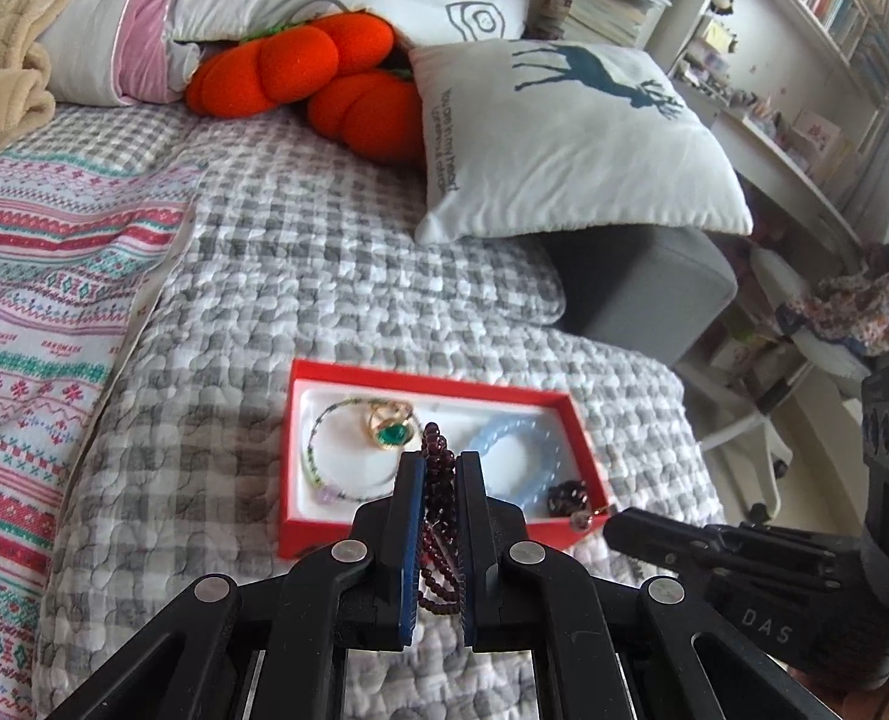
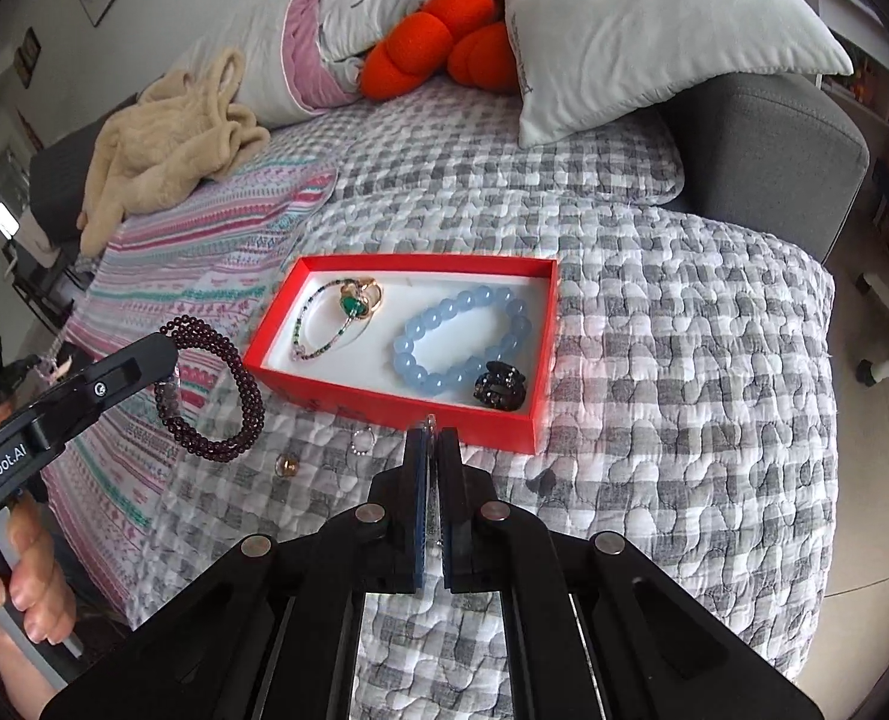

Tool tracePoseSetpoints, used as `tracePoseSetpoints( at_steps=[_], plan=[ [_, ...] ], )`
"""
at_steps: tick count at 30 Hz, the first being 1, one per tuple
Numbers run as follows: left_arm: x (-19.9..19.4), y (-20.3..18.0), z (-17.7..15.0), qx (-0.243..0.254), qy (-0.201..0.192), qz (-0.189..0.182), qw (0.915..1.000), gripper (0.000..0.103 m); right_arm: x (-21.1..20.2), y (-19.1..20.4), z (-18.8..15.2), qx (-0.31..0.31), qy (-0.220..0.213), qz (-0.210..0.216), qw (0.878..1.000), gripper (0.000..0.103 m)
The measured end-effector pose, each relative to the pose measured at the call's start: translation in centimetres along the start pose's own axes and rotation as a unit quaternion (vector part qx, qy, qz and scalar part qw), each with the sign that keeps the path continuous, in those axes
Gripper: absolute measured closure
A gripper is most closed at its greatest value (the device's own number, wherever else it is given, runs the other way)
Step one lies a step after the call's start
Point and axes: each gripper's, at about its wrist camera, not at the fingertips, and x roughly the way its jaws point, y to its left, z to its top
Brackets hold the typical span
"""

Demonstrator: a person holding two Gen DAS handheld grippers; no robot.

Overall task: Organize jewelry
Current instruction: 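Drop the garnet bracelet into the box with the left tool while the right tool places a pearl earring there, then grasp a gold earring with the left tool while the right tool grasps another small gold earring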

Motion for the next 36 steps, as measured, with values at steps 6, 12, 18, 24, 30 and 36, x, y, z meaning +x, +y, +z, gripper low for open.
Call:
tracePoseSetpoints(
  at_steps=[6, 12, 18, 24, 30, 36],
  plan=[
    [3.6, 0.5, 1.2, -0.002, -0.006, -0.018, 0.9998, 0.099, 0.6, -0.8, 1.8, 0.027, -0.032, 0.009, 0.999, 0.100],
    [6.5, 3.2, 0.6, -0.008, 0.030, 0.057, 0.9979, 0.099, 2.3, -1.6, 2.7, 0.044, -0.026, 0.010, 0.999, 0.100],
    [7.3, 3.6, 0.5, 0.007, 0.043, 0.093, 0.9947, 0.098, 3.1, -1.4, 3.3, 0.042, -0.022, 0.011, 0.999, 0.099],
    [5.9, 2.3, -0.5, 0.037, 0.044, 0.109, 0.9924, 0.057, 3.5, -1.3, 3.5, 0.053, -0.031, 0.005, 0.998, 0.083],
    [4.8, 1.5, -2.9, 0.071, 0.049, 0.127, 0.9881, 0.037, 1.1, -1.0, 1.8, 0.079, -0.061, -0.032, 0.994, 0.063],
    [5.1, 1.5, -5.1, 0.062, 0.057, 0.134, 0.9873, 0.026, 0.4, 0.2, -1.7, 0.077, -0.032, -0.109, 0.991, 0.063]
  ],
)
